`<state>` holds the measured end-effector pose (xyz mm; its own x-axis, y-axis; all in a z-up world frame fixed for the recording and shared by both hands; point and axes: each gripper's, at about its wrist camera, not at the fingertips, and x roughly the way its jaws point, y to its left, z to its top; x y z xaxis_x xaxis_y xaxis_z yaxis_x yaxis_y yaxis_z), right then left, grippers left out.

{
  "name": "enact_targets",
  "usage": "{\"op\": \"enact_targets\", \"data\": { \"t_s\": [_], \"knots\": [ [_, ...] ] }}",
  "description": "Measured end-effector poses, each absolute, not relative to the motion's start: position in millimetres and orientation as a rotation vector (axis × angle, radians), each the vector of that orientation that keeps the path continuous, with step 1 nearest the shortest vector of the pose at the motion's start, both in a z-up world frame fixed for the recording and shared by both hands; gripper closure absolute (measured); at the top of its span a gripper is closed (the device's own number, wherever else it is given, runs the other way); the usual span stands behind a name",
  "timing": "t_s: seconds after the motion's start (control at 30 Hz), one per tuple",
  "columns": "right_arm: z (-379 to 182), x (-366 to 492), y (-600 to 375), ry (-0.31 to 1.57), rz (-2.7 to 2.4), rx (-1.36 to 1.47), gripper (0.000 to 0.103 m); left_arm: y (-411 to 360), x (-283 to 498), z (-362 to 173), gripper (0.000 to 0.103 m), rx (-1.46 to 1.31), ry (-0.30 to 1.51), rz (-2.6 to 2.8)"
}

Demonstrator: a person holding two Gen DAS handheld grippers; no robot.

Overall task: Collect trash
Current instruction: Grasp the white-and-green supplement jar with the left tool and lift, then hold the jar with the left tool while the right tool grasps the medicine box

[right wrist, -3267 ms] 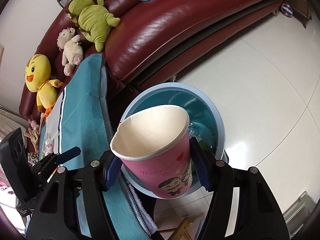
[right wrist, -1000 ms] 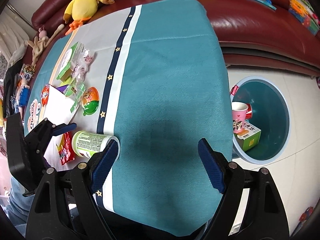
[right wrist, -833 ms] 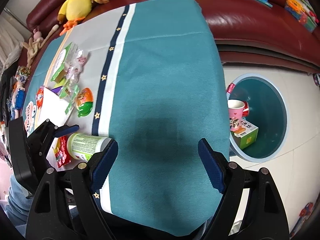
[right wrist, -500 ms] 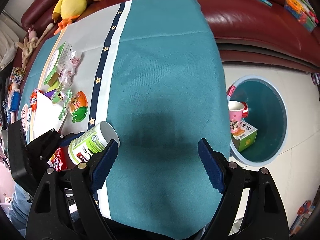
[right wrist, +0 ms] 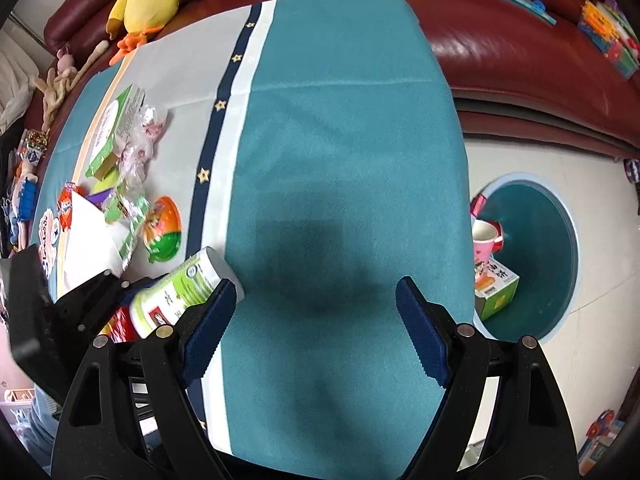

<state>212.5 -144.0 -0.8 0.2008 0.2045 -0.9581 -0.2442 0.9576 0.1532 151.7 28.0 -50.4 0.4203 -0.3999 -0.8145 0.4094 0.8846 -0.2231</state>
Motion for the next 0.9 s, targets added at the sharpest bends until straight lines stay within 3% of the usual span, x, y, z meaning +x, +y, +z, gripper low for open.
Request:
{"op": "enact_targets", "data": {
  "t_s": [0.47,0.9],
  "knots": [
    [36,246,-29,1.246,0.505,-0.147,0.025,154,123,34,0.047,-0.189,0.801,-0.271],
    [15,294,115,1.298,0.674,-0.254,0.025,283,119,28,0.047,-0.363,0.762,0.053]
  ]
}}
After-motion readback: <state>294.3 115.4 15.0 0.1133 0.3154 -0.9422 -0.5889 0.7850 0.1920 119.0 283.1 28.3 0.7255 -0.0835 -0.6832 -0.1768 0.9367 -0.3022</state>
